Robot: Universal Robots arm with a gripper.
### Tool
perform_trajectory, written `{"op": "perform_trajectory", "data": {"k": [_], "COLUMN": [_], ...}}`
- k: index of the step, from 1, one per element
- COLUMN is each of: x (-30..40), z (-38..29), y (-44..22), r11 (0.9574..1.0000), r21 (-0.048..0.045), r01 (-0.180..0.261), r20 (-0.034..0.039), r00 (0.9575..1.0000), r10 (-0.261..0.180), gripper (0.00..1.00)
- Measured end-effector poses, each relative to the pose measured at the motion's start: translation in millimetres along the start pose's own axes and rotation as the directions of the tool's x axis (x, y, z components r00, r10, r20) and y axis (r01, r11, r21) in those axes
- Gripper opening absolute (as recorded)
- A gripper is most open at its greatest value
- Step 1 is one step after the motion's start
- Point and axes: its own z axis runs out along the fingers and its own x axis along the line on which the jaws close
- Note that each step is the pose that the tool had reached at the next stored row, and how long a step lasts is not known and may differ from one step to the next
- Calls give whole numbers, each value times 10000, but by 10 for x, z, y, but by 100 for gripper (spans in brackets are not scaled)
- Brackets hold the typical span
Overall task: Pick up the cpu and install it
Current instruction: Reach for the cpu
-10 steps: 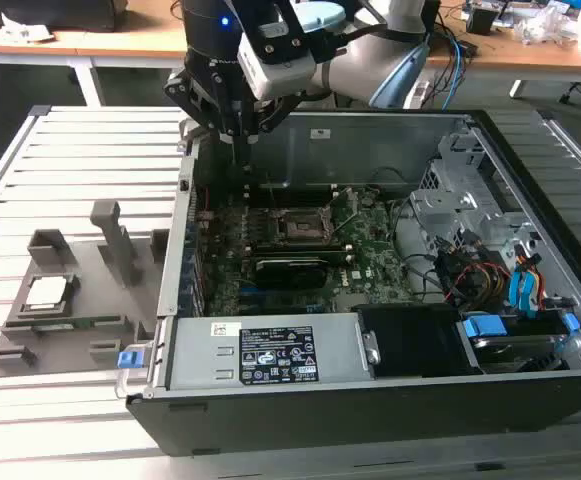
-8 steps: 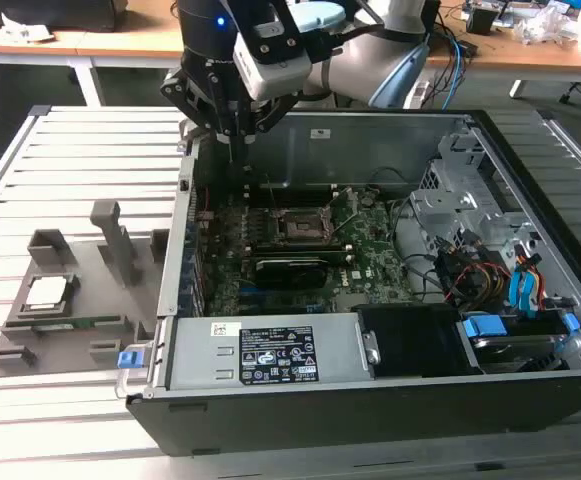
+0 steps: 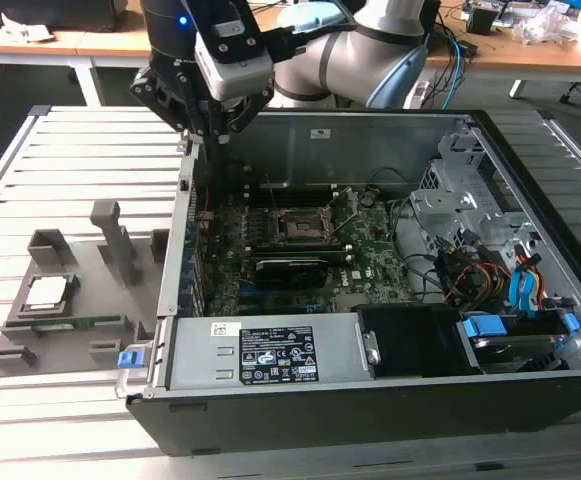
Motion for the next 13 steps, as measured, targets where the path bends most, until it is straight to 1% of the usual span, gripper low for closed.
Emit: {"op": "perform_trajectory", "data": {"k": [3, 4, 5, 8, 9, 11, 13], "x": [79, 162, 225, 289, 347, 423, 480], "z": [-2, -5, -6, -7, -9, -12, -13], "y": [-6, -12, -16, -21, -26, -31, -35], "r11": [10000, 10000, 10000, 10000, 10000, 10000, 10000], "r21": [0, 0, -1, -1, -1, 0, 0], "r01": [-1, 0, -1, 0, 0, -1, 0], "r20": [2, 2, 3, 4, 4, 3, 3], "r00": [10000, 10000, 10000, 10000, 10000, 10000, 10000], "r10": [1, 0, 1, 0, 0, 1, 0], "gripper": [11, 11, 11, 11, 11, 11, 11]}}
